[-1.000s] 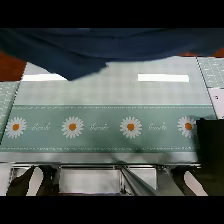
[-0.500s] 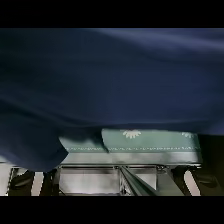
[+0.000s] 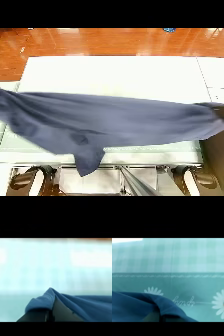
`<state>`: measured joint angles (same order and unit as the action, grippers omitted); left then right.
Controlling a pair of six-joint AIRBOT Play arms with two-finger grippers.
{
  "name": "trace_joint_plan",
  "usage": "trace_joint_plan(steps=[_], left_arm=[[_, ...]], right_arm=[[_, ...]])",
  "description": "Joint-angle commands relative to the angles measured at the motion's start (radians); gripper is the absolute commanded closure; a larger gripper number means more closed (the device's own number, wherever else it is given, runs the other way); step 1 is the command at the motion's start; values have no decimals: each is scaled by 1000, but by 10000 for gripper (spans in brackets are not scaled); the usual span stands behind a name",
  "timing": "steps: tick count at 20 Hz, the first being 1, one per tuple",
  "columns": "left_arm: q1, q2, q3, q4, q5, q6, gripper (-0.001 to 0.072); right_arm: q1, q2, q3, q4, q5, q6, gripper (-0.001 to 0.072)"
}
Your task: Fold the shirts.
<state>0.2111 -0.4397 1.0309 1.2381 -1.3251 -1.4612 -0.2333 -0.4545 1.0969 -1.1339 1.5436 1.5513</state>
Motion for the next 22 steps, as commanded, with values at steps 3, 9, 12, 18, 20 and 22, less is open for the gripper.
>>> trace_joint_plan(steps=[3, 9, 12, 18, 20, 22], left_arm=[[-8, -305, -278, -120, 275, 6, 690], [-8, -854, -74, -376, 555, 100, 690], [-8, -1062, 110, -402, 519, 99, 690], [-33, -1198, 314, -401, 518, 99, 567], [-29, -1198, 315, -388, 448, 99, 203], [22, -1197, 345, -297, 258, 98, 203]], right_arm=[[0, -216, -300, 74, -342, -110, 686], [0, -789, -123, 340, -616, -269, 685], [0, -1011, 43, 454, -610, -272, 685], [0, -1194, 177, 727, -674, -272, 591], [-5, -1193, 178, 732, -675, -277, 301], [-49, -1168, 178, 731, -608, -278, 302]])
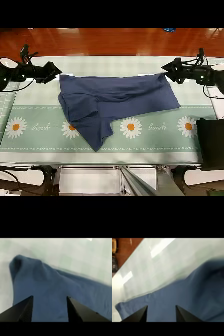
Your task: Fold the shirts.
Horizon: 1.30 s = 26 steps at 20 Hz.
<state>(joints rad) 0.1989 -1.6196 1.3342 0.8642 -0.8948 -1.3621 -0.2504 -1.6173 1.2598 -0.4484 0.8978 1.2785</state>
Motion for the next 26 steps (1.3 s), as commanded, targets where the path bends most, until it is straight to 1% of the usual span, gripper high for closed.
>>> trace_joint_plan(steps=[1, 3, 4, 6, 7, 8, 11, 14, 17, 20, 23, 26], left_arm=[[74, -11, 45, 108, -266, 1, 203], [171, 24, 16, 109, -430, 45, 203], [217, 63, -38, 95, -458, 61, 203], [285, 167, -221, 34, -451, 69, 203], [306, 229, -340, 9, -450, 82, 203], [314, 290, -459, -12, -450, 87, 204], [287, 439, -746, -76, -412, 113, 204], [235, 498, -922, -92, -363, 112, 205], [191, 497, -967, -214, -302, 128, 205], [79, 477, -966, -268, -197, 128, 205], [-47, 431, -951, -310, -64, 128, 205], [-116, 394, -929, -352, 15, 127, 205]], right_arm=[[-76, 17, 15, 46, 89, -5, 303], [-183, 66, 14, 13, 222, -5, 304], [-228, 93, 13, -65, 275, -3, 304], [-278, 192, -60, -298, 259, 95, 304], [-295, 249, -125, -373, 233, 123, 305], [-311, 303, -195, -409, 212, 123, 304], [-322, 422, -361, -423, 146, 96, 304], [-322, 458, -425, -410, 148, 87, 305], [-322, 457, -425, -397, 184, 67, 305], [-321, 457, -425, -395, 197, 66, 305], [-321, 457, -425, -395, 213, 61, 305], [-321, 457, -425, -396, 218, 50, 305]])
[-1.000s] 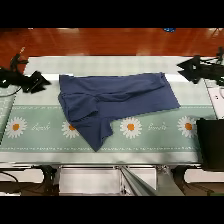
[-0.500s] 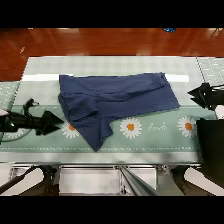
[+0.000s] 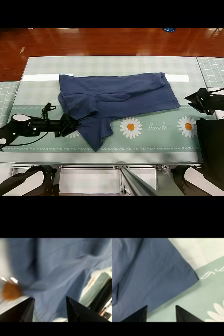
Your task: Fold the shirts.
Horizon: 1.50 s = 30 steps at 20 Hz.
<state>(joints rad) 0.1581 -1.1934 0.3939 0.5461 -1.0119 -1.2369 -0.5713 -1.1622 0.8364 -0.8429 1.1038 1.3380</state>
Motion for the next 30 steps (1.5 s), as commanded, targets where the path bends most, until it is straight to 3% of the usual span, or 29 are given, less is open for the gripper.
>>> trace_joint_plan(steps=[1, 6, 7, 8, 9, 12, 15, 18, 30], left_arm=[[-79, -37, 22, -35, 143, -7, 205], [-117, -57, 61, -34, 141, -21, 214], [-149, -78, 69, -34, 140, -21, 263], [-177, -99, 81, -32, 135, -19, 415], [-196, -111, 93, -31, 119, 7, 693], [-205, -105, 113, -26, 87, 22, 690], [-200, -100, 115, -23, 80, 21, 690], [-200, -100, 115, -23, 77, 21, 690], [-200, -99, 117, -24, 84, 21, 690]], right_arm=[[0, 2, -2, -1, 12, -12, 305], [0, 2, -2, 0, -13, -16, 305], [0, 2, -2, 0, -21, -15, 305], [0, 2, -2, 0, -32, -15, 305], [-3, 2, -1, -3, -44, -12, 305], [-63, -2, -1, -26, -99, 61, 305], [-103, -87, -1, -95, -33, 87, 305], [-91, -207, -1, -48, 22, 52, 305], [120, -453, 154, 145, -81, -19, 323]])
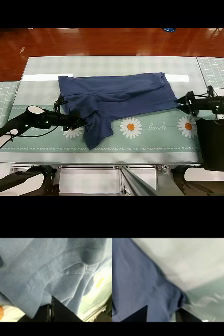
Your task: Fold the shirts.
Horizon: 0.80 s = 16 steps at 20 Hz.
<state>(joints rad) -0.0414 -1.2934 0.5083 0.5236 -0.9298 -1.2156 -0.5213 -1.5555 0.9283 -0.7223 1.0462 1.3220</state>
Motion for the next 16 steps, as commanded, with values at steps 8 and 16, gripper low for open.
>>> trace_joint_plan(steps=[8, 16], left_arm=[[138, 157, 166, -1, -36, -18, 690], [355, 475, 751, -12, -76, -46, 690]], right_arm=[[157, 1, 289, 38, 114, -42, 686], [157, 432, 703, 32, 24, 1, 686]])
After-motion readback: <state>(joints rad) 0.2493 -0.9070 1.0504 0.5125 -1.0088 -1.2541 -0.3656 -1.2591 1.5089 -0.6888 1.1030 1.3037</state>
